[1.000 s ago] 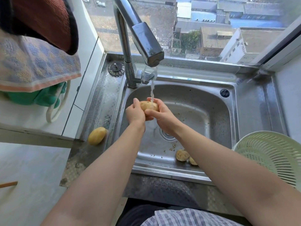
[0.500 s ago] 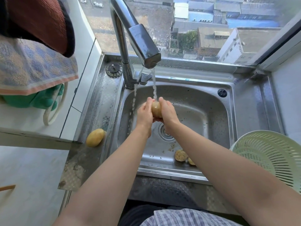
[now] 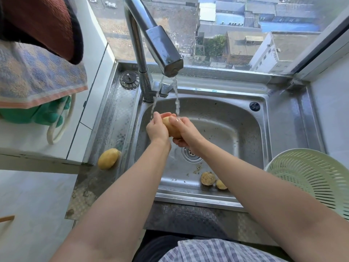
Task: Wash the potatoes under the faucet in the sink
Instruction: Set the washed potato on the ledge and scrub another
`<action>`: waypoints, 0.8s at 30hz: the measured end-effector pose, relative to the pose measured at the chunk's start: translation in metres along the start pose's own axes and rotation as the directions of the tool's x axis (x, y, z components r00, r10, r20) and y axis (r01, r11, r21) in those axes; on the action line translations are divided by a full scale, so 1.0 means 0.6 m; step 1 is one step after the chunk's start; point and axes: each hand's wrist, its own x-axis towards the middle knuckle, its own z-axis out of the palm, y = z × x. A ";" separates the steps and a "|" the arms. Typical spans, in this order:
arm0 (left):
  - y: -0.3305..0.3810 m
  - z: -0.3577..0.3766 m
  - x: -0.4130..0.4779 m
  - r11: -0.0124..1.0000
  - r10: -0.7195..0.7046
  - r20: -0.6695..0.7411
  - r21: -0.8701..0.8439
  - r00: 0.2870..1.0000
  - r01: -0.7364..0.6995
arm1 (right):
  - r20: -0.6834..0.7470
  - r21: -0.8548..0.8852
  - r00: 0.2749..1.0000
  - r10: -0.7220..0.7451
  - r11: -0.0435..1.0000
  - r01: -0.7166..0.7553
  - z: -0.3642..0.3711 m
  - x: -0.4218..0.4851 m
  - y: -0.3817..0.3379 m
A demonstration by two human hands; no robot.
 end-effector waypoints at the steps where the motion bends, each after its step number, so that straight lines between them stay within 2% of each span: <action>1: -0.001 0.001 -0.003 0.999 -0.015 -0.013 -0.053 1.000 0.014 | -0.057 -0.046 0.998 -0.017 0.999 0.014 0.001 0.000 -0.002; 2: -0.004 0.003 -0.006 0.998 -0.004 0.011 -0.070 1.000 0.005 | -0.132 -0.066 0.991 -0.020 0.998 0.011 0.003 0.005 -0.005; 4: -0.015 0.002 -0.015 0.996 0.088 0.150 -0.040 0.985 -0.083 | -0.269 -0.060 0.963 0.019 0.997 -0.037 0.002 0.018 -0.010; 6: -0.026 0.002 -0.021 0.984 0.161 0.253 0.029 0.954 -0.174 | -0.341 -0.089 0.940 0.021 0.995 -0.055 0.003 0.030 -0.010; 7: -0.027 0.004 -0.019 0.979 0.170 0.241 0.066 0.956 -0.191 | -0.351 -0.121 0.936 0.001 0.992 -0.047 0.004 0.032 -0.007; 9: -0.020 0.010 -0.015 0.979 0.161 0.106 0.109 0.981 -0.173 | -0.309 -0.092 0.950 -0.030 0.996 0.002 0.007 0.021 -0.001; 12: -0.001 0.011 -0.009 0.992 0.113 -0.052 0.068 0.992 -0.109 | -0.119 0.061 0.992 -0.050 0.996 0.058 0.010 -0.003 0.005; 14: 0.005 0.009 -0.010 0.996 0.079 -0.071 0.042 0.994 -0.076 | -0.014 0.051 0.996 -0.086 0.995 0.087 0.007 -0.011 0.010; 15: 0.005 0.009 -0.011 0.996 0.071 -0.035 0.048 0.997 -0.069 | -0.001 0.032 0.994 -0.113 0.993 0.113 0.006 -0.013 0.010; 17: -0.005 0.007 -0.018 0.994 0.080 0.099 0.070 0.992 -0.087 | -0.079 0.014 0.989 -0.127 0.992 0.128 0.007 -0.007 0.009; 20: -0.032 0.003 -0.018 0.988 0.092 0.236 0.097 0.967 -0.118 | -0.329 -0.053 0.943 -0.047 0.998 0.032 0.012 0.010 -0.002; 22: -0.037 0.000 -0.014 0.975 0.125 0.158 0.163 0.979 -0.151 | -0.391 -0.043 0.920 0.016 0.998 -0.035 0.007 0.013 -0.004; 24: -0.031 -0.001 -0.006 0.971 0.138 0.045 0.191 0.989 -0.144 | -0.323 -0.003 0.946 0.015 1.000 -0.017 0.003 0.003 -0.002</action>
